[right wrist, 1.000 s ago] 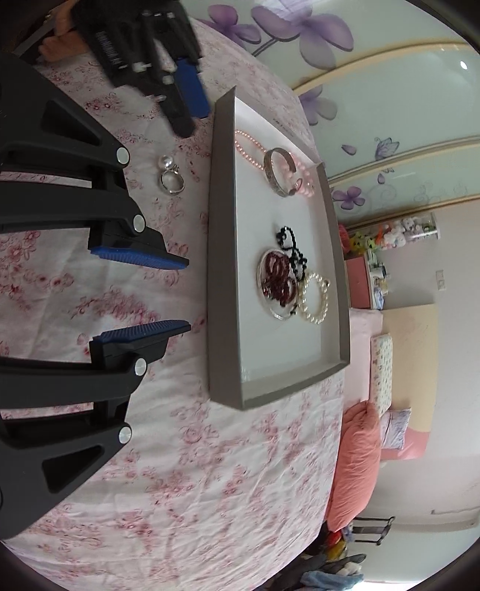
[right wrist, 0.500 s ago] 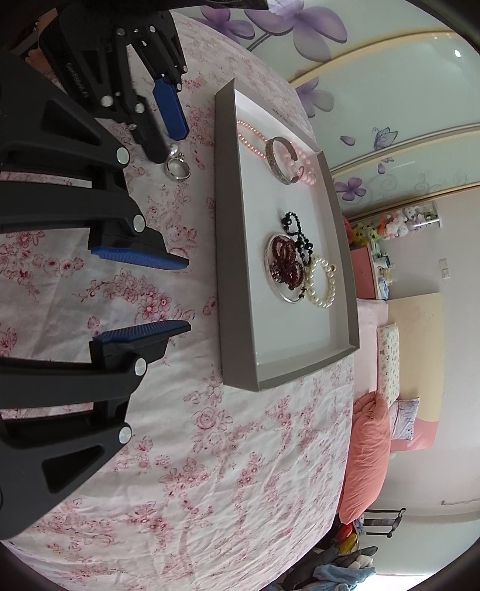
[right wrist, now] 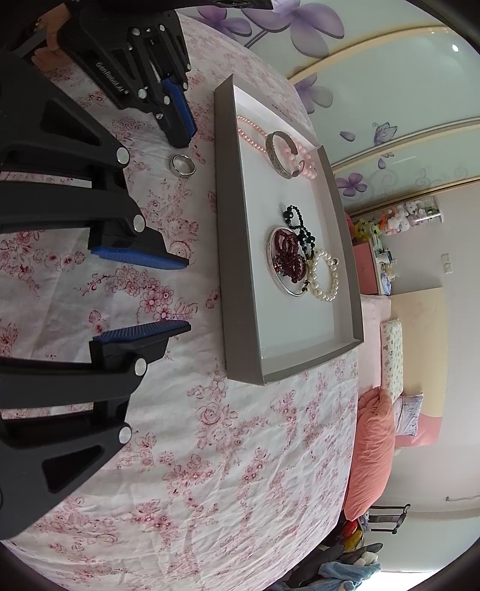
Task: Organize jewelry
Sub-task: 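Close the left tool on the pearl ring while the right tool moves to the plain silver ring, then close the right tool on the plain silver ring while the left tool holds the pearl ring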
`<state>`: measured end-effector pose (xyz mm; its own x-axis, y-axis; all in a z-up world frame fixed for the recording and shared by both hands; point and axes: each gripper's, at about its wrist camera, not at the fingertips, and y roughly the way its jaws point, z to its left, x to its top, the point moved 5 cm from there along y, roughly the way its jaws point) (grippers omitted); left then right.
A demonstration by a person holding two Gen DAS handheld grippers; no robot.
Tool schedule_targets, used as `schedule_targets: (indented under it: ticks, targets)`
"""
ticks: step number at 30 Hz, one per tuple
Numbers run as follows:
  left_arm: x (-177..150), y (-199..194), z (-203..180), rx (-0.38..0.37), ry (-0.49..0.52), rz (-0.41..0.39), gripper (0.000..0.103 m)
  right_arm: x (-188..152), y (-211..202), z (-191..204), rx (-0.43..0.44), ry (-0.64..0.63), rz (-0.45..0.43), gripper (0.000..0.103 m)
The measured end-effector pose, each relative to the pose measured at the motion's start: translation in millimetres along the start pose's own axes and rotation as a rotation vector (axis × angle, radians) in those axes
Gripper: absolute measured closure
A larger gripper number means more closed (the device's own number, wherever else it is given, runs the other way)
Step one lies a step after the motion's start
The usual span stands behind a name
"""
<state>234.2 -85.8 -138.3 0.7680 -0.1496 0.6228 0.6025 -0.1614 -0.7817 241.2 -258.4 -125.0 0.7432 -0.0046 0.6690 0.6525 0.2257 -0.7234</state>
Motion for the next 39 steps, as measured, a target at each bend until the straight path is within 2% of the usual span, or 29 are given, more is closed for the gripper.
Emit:
schedule_targets:
  ticks: [7, 12, 21, 30, 31, 33, 39]
  targets:
    - [-2.3, -4.7, 56.6, 0.117, -0.087, 0.005, 0.089, 0.2, 0.7, 5.1, 0.012, -0.022, 0.006, 0.073]
    - [-7.3, -11.5, 92.5, 0.179, -0.153, 0.006, 0.089, 1.9, 1.0, 22.5, 0.057, -0.051, 0.023, 0.073]
    - [-8.9, -15.3, 99.7, 0.200, -0.158, 0.003, 0.089, -2.9, 15.0, 84.5, 0.132, -0.198, 0.081, 0.073]
    - [-8.5, -13.2, 98.5, 0.206, -0.154, 0.004, 0.089, 0.7, 27.8, 103.0, 0.086, -0.254, 0.098, 0.073]
    - [-8.5, -13.1, 98.2, 0.206, -0.154, 0.004, 0.089, 0.5, 27.8, 102.9, 0.079, -0.259, 0.095, 0.076]
    - [-8.4, -13.1, 98.1, 0.205, -0.154, 0.004, 0.089, -0.6, 27.2, 100.2, 0.060, -0.264, 0.086, 0.080]
    - [-8.6, -12.9, 98.2, 0.204, -0.155, 0.004, 0.089, 0.9, 20.8, 62.4, -0.023, -0.193, 0.075, 0.080]
